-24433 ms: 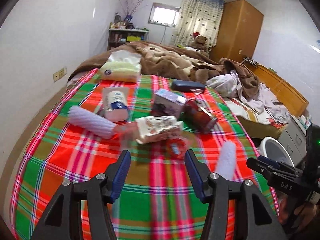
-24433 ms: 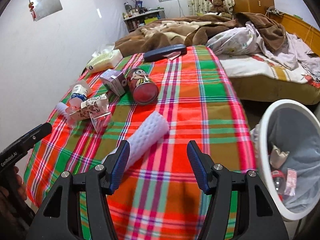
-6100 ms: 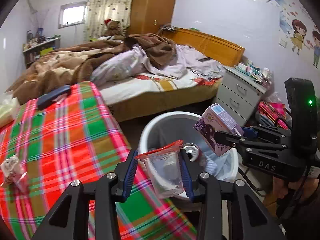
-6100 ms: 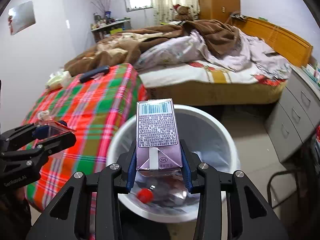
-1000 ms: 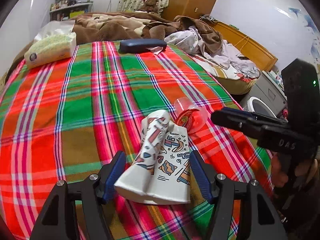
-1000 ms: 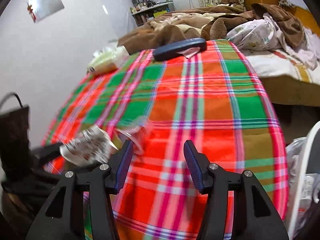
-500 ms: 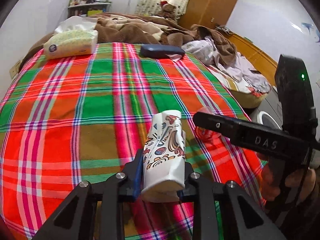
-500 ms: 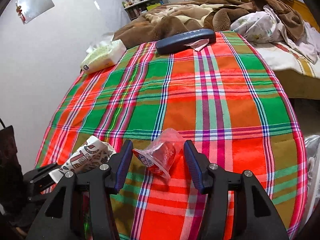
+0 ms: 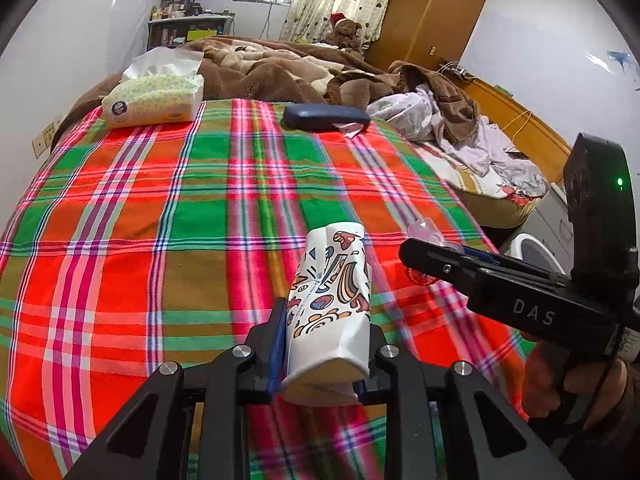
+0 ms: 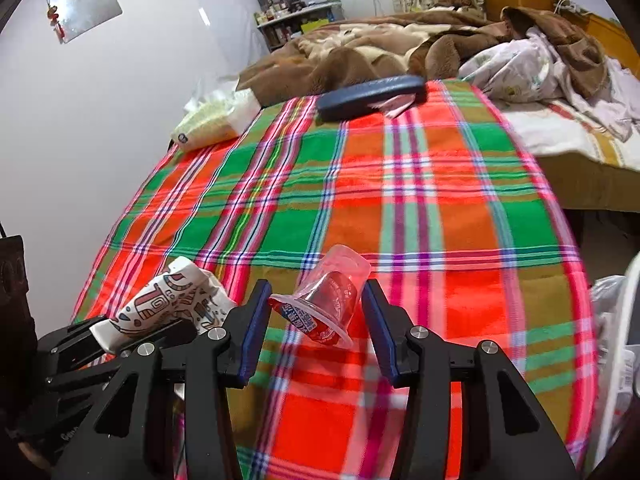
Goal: Collect trash
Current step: 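Carry the paper cup and small clear cup over the white bin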
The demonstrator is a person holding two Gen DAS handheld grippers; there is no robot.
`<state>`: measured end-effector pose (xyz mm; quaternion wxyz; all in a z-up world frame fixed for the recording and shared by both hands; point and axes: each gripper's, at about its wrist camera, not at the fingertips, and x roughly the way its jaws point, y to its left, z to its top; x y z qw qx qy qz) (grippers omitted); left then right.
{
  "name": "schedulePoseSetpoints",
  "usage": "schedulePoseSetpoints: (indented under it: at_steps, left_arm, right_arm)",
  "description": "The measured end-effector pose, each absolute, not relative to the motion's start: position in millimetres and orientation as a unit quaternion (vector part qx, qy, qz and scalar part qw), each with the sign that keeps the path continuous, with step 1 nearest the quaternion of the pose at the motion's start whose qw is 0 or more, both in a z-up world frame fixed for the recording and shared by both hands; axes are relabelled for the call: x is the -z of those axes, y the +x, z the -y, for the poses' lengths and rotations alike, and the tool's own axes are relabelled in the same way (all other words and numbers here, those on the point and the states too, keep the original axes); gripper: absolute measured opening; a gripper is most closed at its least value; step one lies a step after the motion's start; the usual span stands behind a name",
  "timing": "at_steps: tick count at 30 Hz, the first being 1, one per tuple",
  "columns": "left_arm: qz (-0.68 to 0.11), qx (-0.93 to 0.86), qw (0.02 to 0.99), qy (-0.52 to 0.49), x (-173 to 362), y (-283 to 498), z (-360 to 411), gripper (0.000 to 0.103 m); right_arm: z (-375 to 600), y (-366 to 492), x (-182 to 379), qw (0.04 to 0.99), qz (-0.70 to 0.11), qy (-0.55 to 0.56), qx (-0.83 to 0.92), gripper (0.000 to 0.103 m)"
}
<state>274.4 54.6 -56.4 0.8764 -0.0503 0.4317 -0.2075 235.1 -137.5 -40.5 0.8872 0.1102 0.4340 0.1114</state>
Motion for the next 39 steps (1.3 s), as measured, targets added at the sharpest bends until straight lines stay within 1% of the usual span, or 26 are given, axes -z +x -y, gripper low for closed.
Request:
schedulePoseSetpoints:
  at_steps: [10,18,31,39]
  left_arm:
    - [-0.406,0.221,0.886,-0.033,27.8,254.5,-22.3,0.027]
    - [-0.382,0.248,0.890,-0.020,5.9,231.1,17.7,0.027]
    - [-0.352,0.305,0.885,0.018,-17.6,196.4,110.2,0.027]
    - [-0.352,0.341,0.871,0.031,-17.9,188.0,166.7,0.027]
  right_arm:
    - [178.9,202.4,19.1,0.899,-0.409,0.127,-0.090,0.048]
    - [219.4,171.0,1.0,0.911,-0.384,0.135,-0.060,0.048]
    - [292.6,132.4,-8.7,0.922,-0.360,0.140,0.014,0.048]
    - [336.3,119.5,-5.0,0.920,-0.359,0.147,0.056,0.048]
